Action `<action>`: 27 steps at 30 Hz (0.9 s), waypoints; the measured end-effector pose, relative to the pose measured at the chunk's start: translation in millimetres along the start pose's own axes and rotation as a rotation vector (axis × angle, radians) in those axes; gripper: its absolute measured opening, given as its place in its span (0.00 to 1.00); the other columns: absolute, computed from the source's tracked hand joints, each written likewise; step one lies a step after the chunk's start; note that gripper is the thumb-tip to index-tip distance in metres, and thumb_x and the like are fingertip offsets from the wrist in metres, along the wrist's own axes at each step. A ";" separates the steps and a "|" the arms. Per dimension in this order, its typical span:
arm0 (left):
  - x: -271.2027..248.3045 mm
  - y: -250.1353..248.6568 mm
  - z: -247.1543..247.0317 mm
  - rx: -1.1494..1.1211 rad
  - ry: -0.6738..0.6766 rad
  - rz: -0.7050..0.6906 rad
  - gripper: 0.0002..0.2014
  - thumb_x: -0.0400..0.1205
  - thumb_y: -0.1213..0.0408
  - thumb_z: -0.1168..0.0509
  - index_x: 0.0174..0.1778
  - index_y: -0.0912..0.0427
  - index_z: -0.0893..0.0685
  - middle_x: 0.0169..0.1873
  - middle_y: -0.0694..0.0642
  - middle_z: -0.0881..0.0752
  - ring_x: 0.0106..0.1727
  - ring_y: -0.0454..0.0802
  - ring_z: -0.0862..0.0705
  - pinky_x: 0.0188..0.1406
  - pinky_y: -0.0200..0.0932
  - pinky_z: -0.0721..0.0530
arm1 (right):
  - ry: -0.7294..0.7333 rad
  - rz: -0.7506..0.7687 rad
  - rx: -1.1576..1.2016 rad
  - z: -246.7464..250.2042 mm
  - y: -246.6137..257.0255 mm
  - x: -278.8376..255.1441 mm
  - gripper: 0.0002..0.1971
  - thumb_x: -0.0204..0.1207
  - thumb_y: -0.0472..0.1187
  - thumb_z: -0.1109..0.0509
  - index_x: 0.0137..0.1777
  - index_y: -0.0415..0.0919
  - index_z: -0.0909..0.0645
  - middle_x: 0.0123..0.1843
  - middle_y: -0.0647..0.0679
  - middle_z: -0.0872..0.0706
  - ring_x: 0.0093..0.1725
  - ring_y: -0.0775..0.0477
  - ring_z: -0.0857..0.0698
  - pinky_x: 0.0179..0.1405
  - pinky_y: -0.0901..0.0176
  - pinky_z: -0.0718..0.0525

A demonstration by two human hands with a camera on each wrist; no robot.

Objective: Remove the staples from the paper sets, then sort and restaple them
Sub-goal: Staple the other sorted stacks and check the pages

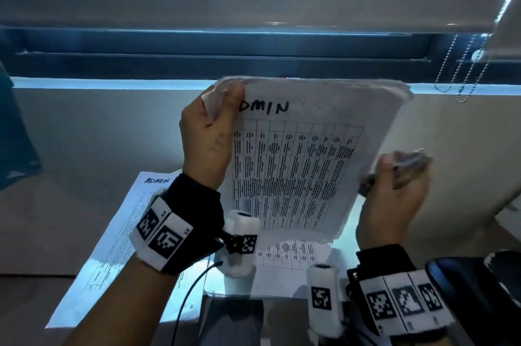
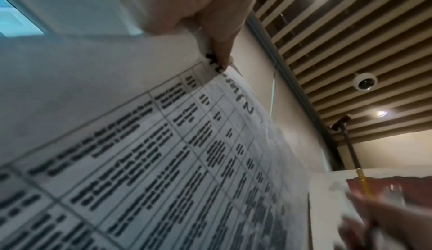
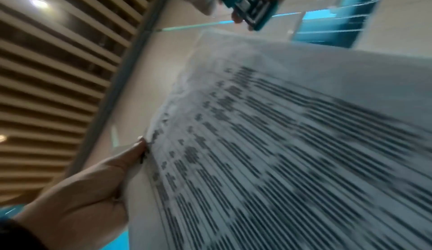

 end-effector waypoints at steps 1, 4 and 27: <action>-0.2 -3.6 -0.4 0.013 0.005 -0.013 0.09 0.84 0.63 0.38 0.48 0.60 0.14 0.39 0.51 0.14 0.44 0.43 0.16 0.46 0.39 0.18 | -0.041 0.088 0.076 1.1 18.0 0.2 0.08 0.78 0.40 0.34 0.50 0.44 0.31 0.42 0.47 0.23 0.33 0.52 0.22 0.32 0.63 0.21; -3.5 -19.4 -7.2 0.046 0.054 -0.063 0.10 0.83 0.64 0.38 0.50 0.64 0.13 0.40 0.56 0.13 0.44 0.46 0.15 0.46 0.38 0.18 | 0.057 0.433 0.224 -26.4 92.3 -8.5 0.12 0.76 0.40 0.37 0.53 0.34 0.33 0.43 0.43 0.25 0.40 0.58 0.23 0.41 0.69 0.23; -35.6 -38.9 -25.9 0.149 -0.020 -0.166 0.14 0.80 0.57 0.38 0.47 0.62 0.12 0.33 0.51 0.17 0.35 0.38 0.21 0.36 0.33 0.23 | 0.372 0.659 -0.403 -138.7 126.8 -26.2 0.17 0.75 0.57 0.38 0.29 0.54 0.35 0.19 0.59 0.37 0.23 0.51 0.29 0.27 0.61 0.36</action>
Point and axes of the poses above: each hand's wrist, its own x-axis towards the middle knuckle, its own z-axis out of the back of the hand, y = z × x, the point moved 9 cm from there along x, towards the middle knuckle
